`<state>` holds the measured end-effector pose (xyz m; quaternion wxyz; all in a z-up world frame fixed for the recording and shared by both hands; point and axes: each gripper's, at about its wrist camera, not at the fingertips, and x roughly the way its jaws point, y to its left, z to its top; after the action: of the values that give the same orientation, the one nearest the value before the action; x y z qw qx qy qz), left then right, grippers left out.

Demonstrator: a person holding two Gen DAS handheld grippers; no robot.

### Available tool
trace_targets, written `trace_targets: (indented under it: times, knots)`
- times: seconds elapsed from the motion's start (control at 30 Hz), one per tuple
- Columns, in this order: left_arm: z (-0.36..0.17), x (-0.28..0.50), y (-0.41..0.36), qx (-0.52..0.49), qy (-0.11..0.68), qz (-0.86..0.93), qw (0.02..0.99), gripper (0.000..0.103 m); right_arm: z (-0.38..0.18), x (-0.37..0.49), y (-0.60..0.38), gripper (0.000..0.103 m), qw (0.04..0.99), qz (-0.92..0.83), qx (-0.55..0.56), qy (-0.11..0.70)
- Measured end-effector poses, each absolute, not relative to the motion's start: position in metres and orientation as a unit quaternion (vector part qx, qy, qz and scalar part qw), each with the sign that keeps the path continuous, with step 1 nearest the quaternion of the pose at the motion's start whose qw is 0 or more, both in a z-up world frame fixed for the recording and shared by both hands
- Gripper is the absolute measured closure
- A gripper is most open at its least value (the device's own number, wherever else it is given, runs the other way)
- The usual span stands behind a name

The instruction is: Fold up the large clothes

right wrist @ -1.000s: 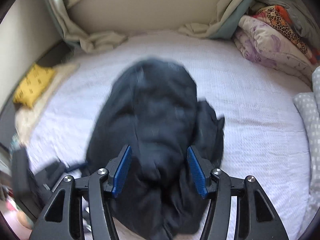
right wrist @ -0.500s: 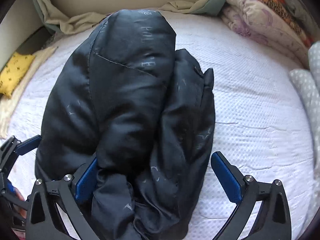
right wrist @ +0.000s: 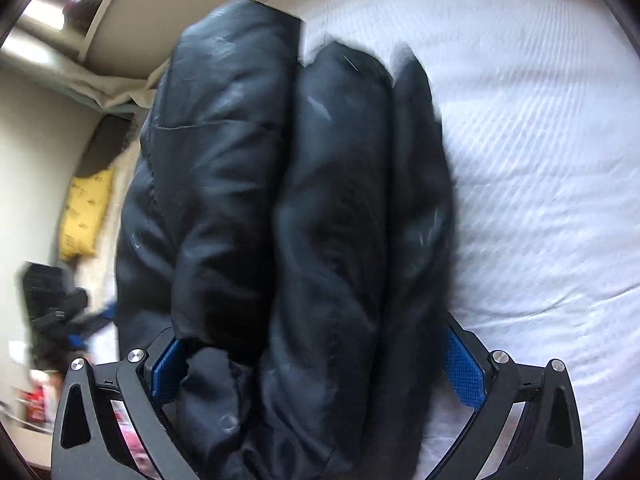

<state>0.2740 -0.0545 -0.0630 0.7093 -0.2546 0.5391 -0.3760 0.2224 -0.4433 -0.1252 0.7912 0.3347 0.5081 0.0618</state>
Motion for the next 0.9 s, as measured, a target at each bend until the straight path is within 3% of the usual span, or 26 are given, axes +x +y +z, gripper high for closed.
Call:
trace_targets:
  times: [0.1,0.3,0.53,0.9]
  knots:
    - [-0.074,0.278,-0.07,-0.257,0.555,-0.402,0.681,0.008,-0.144,0.221,-0.451,0.0,0.768,0.089,0.389,0.501]
    - [-0.093,0.28,-0.088,-0.265,0.572,-0.415,0.656,0.002,-0.147,0.226,-0.458,0.0,0.77,0.101,0.388,0.496]
    - [-0.089,0.273,-0.103,-0.244,0.55,-0.42,0.679,0.003,-0.156,0.231,-0.453,0.001,0.767,0.116,0.396,0.491]
    - [-0.056,0.266,-0.101,-0.199,0.504,-0.398,0.741,0.011,-0.15,0.216,-0.425,0.02,0.78,0.14,0.406,0.455]
